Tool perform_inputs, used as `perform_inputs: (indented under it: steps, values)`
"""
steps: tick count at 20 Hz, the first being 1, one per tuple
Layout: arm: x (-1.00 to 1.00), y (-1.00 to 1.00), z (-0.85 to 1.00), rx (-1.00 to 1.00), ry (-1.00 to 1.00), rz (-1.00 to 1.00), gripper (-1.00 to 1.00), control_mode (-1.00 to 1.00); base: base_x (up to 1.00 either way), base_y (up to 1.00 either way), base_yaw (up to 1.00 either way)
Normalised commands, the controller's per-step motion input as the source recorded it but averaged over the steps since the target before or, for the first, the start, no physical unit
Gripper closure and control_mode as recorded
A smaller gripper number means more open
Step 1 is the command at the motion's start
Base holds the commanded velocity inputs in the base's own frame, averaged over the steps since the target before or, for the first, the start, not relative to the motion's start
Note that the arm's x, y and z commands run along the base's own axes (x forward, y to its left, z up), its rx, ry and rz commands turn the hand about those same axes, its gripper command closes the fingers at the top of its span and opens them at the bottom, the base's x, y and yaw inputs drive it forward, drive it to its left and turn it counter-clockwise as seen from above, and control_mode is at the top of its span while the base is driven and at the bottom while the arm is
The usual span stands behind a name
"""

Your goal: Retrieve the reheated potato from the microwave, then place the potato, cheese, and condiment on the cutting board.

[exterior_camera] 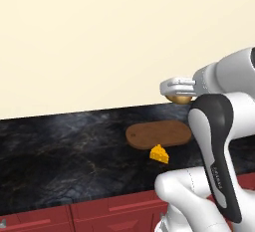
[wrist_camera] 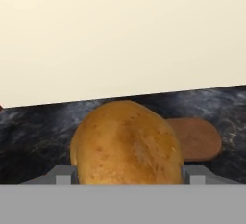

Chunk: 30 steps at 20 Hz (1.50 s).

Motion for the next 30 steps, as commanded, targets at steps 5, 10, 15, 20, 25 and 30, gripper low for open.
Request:
perform_inputs:
  steps: [5, 10, 15, 20, 25, 30]
  values:
    - [0.58, -0.24, -0.33, -0.02, 0.25, 0.08, 1.00, -1.00, 0.00, 0.00, 0.00]
    - [0.72, -0.17, -0.54, -0.01, 0.08, 0.14, 1.00, -1.00, 0.00, 0.00, 0.00]
    - [0.67, -0.01, -0.75, -0.13, 0.01, 0.09, 1.00, -1.00, 0.00, 0.00, 0.00]
    - [0.64, 0.00, -0.60, -0.07, 0.25, 0.02, 1.00, -1.00, 0.00, 0.00, 0.00]
    - [0.59, 0.04, -0.55, -0.11, 0.17, 0.09, 1.00, -1.00, 0.00, 0.00, 0.00]
    - [0.41, 0.13, -0.50, -0.03, -0.03, 0.10, 1.00, -1.00, 0.00, 0.00, 0.00]
